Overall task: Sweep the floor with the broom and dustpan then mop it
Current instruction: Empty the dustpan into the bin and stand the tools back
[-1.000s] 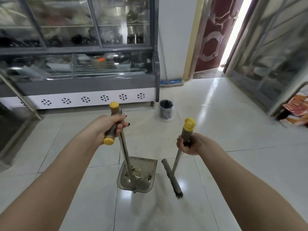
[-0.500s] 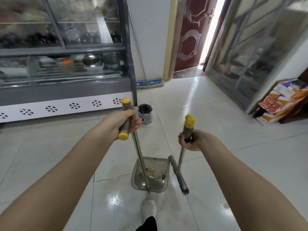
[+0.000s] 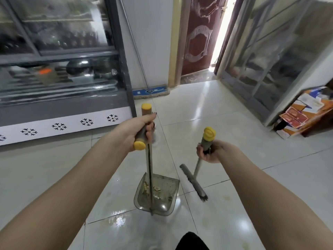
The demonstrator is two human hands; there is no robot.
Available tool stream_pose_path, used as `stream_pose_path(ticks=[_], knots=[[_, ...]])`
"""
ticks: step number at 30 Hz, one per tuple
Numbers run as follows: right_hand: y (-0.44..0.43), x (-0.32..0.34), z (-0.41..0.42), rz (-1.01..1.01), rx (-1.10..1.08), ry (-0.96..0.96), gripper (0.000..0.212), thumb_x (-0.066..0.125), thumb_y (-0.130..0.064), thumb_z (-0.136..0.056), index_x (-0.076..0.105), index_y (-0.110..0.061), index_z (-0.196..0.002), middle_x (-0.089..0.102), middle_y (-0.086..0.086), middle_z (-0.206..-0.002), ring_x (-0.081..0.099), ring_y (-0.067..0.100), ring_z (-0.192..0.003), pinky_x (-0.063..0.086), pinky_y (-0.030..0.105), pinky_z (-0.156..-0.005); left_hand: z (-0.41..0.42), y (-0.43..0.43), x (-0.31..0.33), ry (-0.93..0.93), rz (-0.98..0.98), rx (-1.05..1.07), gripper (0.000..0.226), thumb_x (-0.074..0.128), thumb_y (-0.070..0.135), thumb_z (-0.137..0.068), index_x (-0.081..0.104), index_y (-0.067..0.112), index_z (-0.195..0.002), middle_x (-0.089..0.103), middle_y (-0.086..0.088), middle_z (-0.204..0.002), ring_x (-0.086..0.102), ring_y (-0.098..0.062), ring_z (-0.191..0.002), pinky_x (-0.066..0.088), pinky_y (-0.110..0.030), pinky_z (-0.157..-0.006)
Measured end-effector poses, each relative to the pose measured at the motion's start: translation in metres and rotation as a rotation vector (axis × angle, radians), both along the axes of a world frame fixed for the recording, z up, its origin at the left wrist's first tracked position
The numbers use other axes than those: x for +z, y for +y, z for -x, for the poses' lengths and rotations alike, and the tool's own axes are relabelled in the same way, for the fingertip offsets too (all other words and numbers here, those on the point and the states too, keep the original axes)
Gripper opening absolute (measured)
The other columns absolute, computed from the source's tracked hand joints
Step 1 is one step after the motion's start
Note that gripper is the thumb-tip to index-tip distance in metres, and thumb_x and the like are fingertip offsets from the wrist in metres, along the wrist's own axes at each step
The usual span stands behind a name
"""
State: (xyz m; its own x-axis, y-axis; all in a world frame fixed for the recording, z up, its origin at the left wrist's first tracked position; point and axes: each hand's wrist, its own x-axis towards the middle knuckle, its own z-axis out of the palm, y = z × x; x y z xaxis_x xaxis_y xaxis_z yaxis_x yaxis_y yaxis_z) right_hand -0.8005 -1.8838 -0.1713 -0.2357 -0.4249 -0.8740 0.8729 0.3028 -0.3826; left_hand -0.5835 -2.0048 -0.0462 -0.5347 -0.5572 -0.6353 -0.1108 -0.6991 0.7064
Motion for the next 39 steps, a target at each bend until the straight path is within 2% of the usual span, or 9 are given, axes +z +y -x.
stream_pose_path(ticks=[4, 7, 10, 13, 18, 23, 28, 33, 39], knots=[[-0.03, -0.007, 0.046, 0.011, 0.048, -0.01, 0.021, 0.042, -0.007, -0.095, 0.047, -0.003, -0.074, 0.055, 0.013, -0.048, 0.053, 0.022, -0.032, 0.044, 0.021, -0.029, 0.046, -0.02, 0.001, 0.029, -0.017, 0.007, 0.022, 0.06, 0.02, -0.091, 0.051, 0.011, -0.074, 0.047, 0.002, -0.048, 0.043, -0.003, -0.031, 0.038, -0.009, -0.033], [-0.063, -0.012, 0.086, 0.019, 0.077, -0.019, 0.02, 0.044, -0.007, -0.094, 0.047, -0.003, -0.074, 0.054, 0.014, -0.049, 0.052, 0.022, -0.031, 0.043, 0.021, -0.029, 0.081, -0.04, 0.0, -0.022, 0.046, 0.051, 0.022, 0.06, 0.019, -0.092, 0.05, 0.01, -0.074, 0.056, -0.004, -0.048, 0.055, -0.01, -0.036, 0.049, -0.018, -0.037], [-0.09, -0.016, 0.134, 0.019, 0.166, -0.007, 0.021, 0.042, -0.006, -0.094, 0.047, -0.003, -0.073, 0.053, 0.013, -0.05, 0.052, 0.021, -0.031, 0.043, 0.02, -0.029, 0.109, -0.055, 0.003, -0.086, 0.084, 0.089, 0.025, 0.059, 0.02, -0.092, 0.049, 0.008, -0.072, 0.069, -0.015, -0.06, 0.07, -0.02, -0.053, 0.059, -0.031, -0.05], [-0.111, -0.013, 0.18, 0.006, 0.252, -0.011, 0.026, 0.038, -0.006, -0.095, 0.046, -0.003, -0.07, 0.053, 0.013, -0.048, 0.051, 0.019, -0.03, 0.042, 0.018, -0.029, 0.135, -0.065, 0.006, -0.097, 0.051, 0.11, 0.027, 0.057, 0.02, -0.092, 0.047, 0.007, -0.071, 0.071, -0.022, -0.074, 0.072, -0.026, -0.063, 0.058, -0.036, -0.06], [-0.142, -0.01, 0.232, 0.021, 0.342, -0.004, 0.029, 0.037, -0.007, -0.096, 0.045, -0.004, -0.068, 0.052, 0.011, -0.047, 0.05, 0.018, -0.029, 0.042, 0.017, -0.03, 0.17, -0.085, 0.004, -0.073, 0.026, 0.25, 0.021, 0.06, 0.019, -0.09, 0.05, 0.007, -0.075, 0.069, -0.012, -0.063, 0.068, -0.015, -0.051, 0.055, -0.023, -0.042], [-0.159, -0.028, 0.265, 0.026, 0.381, 0.031, 0.027, 0.037, -0.01, -0.097, 0.045, -0.005, -0.072, 0.054, 0.013, -0.048, 0.053, 0.019, -0.031, 0.043, 0.018, -0.031, 0.191, -0.1, 0.005, 0.052, -0.072, 0.324, 0.021, 0.059, 0.022, -0.09, 0.051, 0.013, -0.073, 0.046, 0.006, -0.049, 0.039, 0.0, -0.029, 0.034, -0.011, -0.028], [-0.183, -0.039, 0.276, -0.009, 0.437, 0.06, 0.026, 0.043, -0.015, -0.099, 0.044, -0.005, -0.075, 0.046, 0.009, -0.069, 0.053, 0.02, -0.03, 0.045, 0.02, -0.031, 0.218, -0.119, 0.006, 0.195, -0.153, 0.317, 0.023, 0.052, 0.014, -0.091, 0.043, 0.016, -0.069, 0.041, 0.009, -0.041, 0.034, -0.001, -0.025, 0.028, -0.01, -0.027], [-0.209, -0.034, 0.291, -0.058, 0.435, 0.092, 0.028, 0.039, -0.012, -0.098, 0.043, -0.006, -0.07, 0.051, 0.012, -0.047, 0.051, 0.02, -0.029, 0.045, 0.02, -0.031, 0.229, -0.15, 0.01, 0.308, -0.216, 0.291, 0.028, 0.05, 0.015, -0.091, 0.039, 0.017, -0.065, 0.038, 0.01, -0.037, 0.034, -0.002, -0.024, 0.029, -0.011, -0.026], [-0.251, -0.028, 0.294, -0.116, 0.41, 0.108, 0.028, 0.037, -0.008, -0.095, 0.044, -0.006, -0.068, 0.051, 0.011, -0.044, 0.049, 0.018, -0.028, 0.043, 0.019, -0.029, 0.229, -0.193, 0.005, 0.357, -0.233, 0.277, 0.03, 0.051, 0.017, -0.09, 0.039, 0.017, -0.063, 0.036, 0.009, -0.035, 0.033, -0.002, -0.024, 0.028, -0.011, -0.026]])
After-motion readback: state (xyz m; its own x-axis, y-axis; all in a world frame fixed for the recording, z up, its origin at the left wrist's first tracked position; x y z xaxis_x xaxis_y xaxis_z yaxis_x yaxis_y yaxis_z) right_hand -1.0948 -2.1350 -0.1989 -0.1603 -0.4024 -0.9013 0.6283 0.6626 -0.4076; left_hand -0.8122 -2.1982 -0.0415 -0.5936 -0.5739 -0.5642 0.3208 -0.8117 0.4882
